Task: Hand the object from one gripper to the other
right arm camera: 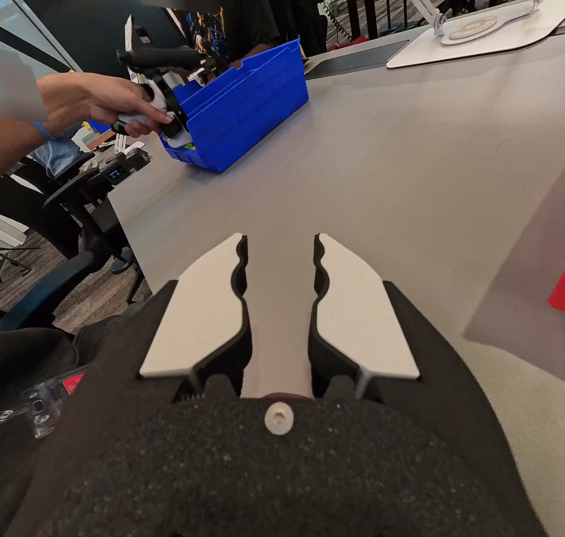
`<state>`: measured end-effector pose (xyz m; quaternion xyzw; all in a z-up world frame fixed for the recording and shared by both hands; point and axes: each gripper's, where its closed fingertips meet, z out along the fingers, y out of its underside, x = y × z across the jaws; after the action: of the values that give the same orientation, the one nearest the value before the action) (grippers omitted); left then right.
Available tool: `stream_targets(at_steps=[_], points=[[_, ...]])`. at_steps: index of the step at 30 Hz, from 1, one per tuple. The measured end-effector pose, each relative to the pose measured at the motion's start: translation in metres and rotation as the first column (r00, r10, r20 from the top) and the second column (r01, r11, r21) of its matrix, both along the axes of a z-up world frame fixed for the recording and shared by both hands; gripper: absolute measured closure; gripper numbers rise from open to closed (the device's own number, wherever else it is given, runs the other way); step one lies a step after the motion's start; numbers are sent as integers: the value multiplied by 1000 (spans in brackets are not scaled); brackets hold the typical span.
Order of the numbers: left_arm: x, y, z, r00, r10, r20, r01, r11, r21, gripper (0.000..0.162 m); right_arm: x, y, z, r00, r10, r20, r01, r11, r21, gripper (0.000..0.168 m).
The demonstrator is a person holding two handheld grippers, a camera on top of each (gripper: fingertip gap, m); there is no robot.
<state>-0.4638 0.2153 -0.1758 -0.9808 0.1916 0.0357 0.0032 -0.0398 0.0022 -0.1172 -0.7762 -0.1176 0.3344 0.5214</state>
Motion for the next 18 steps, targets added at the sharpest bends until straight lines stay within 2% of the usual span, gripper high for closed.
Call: stream_targets(at_steps=[8,11,13,15,17,18], points=[[10,5,-9,999,-50,12,51,996,-78,128,-1,-1,-2,1000,6,8,-6,1000,-7,127],[17,8,-7,996,-68,61,74,991,-110,128,-2,-1,-2,1000,6,13,-6,1000,-7,127],[27,12,5,984,-62,164,78,993,-94,128,-1,-1,-3,1000,4,17,-4,1000,-7,127],[40,22,27,949,-67,309,76,997,-16,128,1,-1,-2,1000,-6,27,6,1000,1,127],[58,29,58,857,-92,506,57,995,85,128,3,0,-2,999,-8,36,8,1000,8,127],[72,28,76,775,-107,623,41,992,120,128,4,2,-2,999,-7,45,7,1000,9,127]])
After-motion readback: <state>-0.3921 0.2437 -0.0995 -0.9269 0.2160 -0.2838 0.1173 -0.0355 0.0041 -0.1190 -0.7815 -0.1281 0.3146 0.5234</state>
